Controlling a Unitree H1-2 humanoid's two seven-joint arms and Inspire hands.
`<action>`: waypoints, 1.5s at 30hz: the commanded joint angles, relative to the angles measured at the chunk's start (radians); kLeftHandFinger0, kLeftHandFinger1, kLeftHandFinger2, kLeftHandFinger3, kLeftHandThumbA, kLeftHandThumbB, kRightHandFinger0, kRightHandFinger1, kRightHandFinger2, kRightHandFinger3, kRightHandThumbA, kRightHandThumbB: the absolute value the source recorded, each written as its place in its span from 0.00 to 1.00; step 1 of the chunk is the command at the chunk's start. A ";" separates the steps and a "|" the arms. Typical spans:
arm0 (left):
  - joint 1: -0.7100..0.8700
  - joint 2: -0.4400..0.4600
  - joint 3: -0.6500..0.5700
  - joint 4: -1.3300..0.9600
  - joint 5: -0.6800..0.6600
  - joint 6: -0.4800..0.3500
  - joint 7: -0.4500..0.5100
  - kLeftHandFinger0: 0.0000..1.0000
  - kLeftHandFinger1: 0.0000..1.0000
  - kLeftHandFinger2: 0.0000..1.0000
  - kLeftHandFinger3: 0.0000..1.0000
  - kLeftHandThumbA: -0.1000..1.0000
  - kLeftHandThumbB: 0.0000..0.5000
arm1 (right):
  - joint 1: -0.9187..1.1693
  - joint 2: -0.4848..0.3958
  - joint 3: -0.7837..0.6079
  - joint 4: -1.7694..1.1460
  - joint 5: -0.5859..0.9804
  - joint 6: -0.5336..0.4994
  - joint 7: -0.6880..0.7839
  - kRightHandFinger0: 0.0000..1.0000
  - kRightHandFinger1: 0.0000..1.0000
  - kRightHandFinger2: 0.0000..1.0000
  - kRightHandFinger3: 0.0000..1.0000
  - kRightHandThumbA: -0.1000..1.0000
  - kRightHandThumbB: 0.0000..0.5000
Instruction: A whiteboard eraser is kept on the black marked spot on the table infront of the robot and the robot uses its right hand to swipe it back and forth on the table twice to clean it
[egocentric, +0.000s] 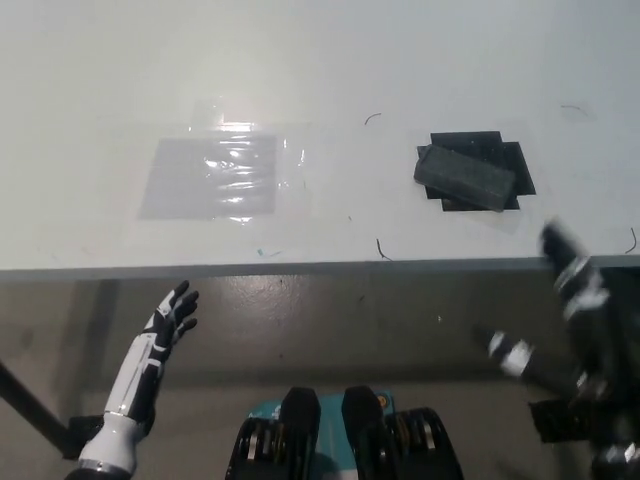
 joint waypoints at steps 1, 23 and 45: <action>0.026 0.009 -0.031 -0.057 0.011 -0.074 -0.030 1.00 1.00 1.00 1.00 1.00 0.72 | -0.382 -0.160 -0.110 -0.203 -0.073 0.303 0.013 1.00 1.00 1.00 1.00 0.91 0.38; 0.066 0.022 -0.055 -0.076 -0.002 -0.106 -0.058 1.00 1.00 1.00 1.00 1.00 0.86 | -1.398 -0.173 0.435 1.250 -0.406 0.583 0.263 1.00 1.00 1.00 1.00 0.97 0.92; 0.097 0.031 -0.065 -0.046 0.027 -0.144 -0.037 1.00 1.00 1.00 1.00 1.00 0.91 | -1.414 -0.095 0.573 1.594 -0.331 0.578 0.432 1.00 1.00 1.00 1.00 1.00 0.72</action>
